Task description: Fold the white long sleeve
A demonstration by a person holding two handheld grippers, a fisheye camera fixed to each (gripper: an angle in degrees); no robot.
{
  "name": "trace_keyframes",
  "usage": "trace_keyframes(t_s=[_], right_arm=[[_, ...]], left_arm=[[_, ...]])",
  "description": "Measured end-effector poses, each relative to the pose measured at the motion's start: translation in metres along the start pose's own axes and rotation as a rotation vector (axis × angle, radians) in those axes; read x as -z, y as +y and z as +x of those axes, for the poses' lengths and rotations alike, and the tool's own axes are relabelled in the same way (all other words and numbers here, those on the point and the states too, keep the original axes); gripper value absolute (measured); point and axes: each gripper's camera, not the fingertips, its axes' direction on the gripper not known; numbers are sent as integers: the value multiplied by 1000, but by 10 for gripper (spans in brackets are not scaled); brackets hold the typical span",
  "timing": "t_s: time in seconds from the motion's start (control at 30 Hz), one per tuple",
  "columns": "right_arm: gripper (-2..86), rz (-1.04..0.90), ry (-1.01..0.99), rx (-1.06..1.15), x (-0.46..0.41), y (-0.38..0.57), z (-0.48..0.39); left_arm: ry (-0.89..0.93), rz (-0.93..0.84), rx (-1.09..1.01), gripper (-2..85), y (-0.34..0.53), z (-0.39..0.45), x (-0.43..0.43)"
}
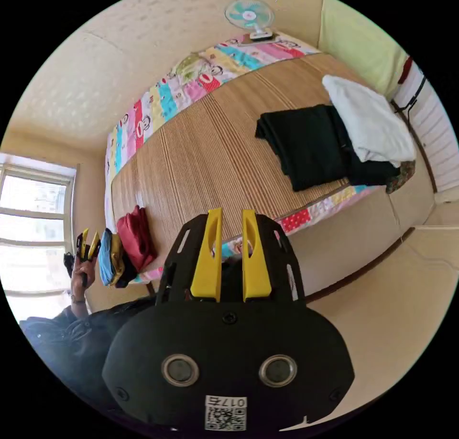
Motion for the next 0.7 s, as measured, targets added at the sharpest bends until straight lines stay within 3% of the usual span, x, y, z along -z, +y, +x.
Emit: trace_keyframes(t_s=[0.03,0.1,0.2,0.23,0.4,0.57,0.7], right_arm=[[38,96,28,21,21,8,-5],[18,495,156,98,87,48,-22],[8,884,247,76,114,76,-12],[8,915,239,74,114,75,-5],[9,551,112,-80,104,8,82],[31,368,44,-149,80,-49,155],[80,250,17,-195,62,-124,202]], left_arm=[[-5,-32,-9,79,-7,5,-24],[-14,-80,-26,79,-15,11,-61],[-52,-154,-65,79,-25,17,-125],[-75,-178,-77,79,-30,16,-151],[-37,-237,52,78,-50,-13,-251],[106,-240,206,75,-71,-40,-333],[213,-122,290,74,-95,-53,-366]])
